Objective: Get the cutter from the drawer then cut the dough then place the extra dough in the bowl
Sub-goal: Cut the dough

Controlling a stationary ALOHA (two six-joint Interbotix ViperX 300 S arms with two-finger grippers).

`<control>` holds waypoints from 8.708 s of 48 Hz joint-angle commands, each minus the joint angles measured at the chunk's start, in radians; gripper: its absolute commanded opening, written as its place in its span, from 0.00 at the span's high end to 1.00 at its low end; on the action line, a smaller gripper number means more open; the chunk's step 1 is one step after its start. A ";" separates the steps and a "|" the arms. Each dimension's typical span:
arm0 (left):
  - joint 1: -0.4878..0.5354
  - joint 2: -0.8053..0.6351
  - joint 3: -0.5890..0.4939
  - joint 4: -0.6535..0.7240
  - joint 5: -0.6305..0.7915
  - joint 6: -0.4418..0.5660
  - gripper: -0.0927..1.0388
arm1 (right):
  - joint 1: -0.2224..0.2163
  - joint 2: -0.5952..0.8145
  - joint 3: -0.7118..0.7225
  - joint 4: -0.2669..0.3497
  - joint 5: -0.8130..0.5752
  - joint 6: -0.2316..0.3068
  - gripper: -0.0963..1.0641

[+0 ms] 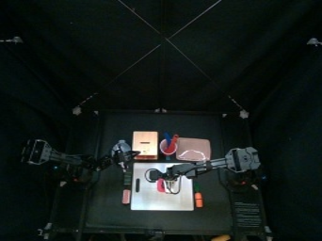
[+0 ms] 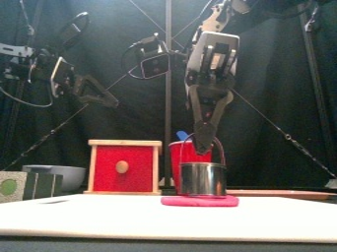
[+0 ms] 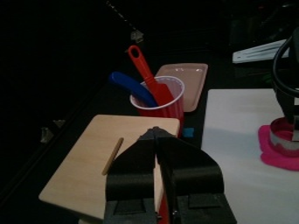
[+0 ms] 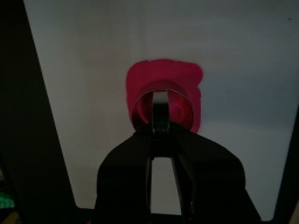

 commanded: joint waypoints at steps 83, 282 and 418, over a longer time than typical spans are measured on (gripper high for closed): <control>-0.100 0.146 -0.179 0.107 0.032 -0.333 0.28 | -0.049 -0.491 0.589 -0.189 -0.937 -0.017 0.15; -0.178 0.689 -0.411 0.324 0.124 -0.591 0.44 | 0.219 -0.014 0.752 0.229 -1.460 -0.006 0.43; -0.187 0.776 -0.436 0.252 0.356 -0.594 0.44 | 0.156 0.026 0.701 0.153 -1.267 -0.021 0.43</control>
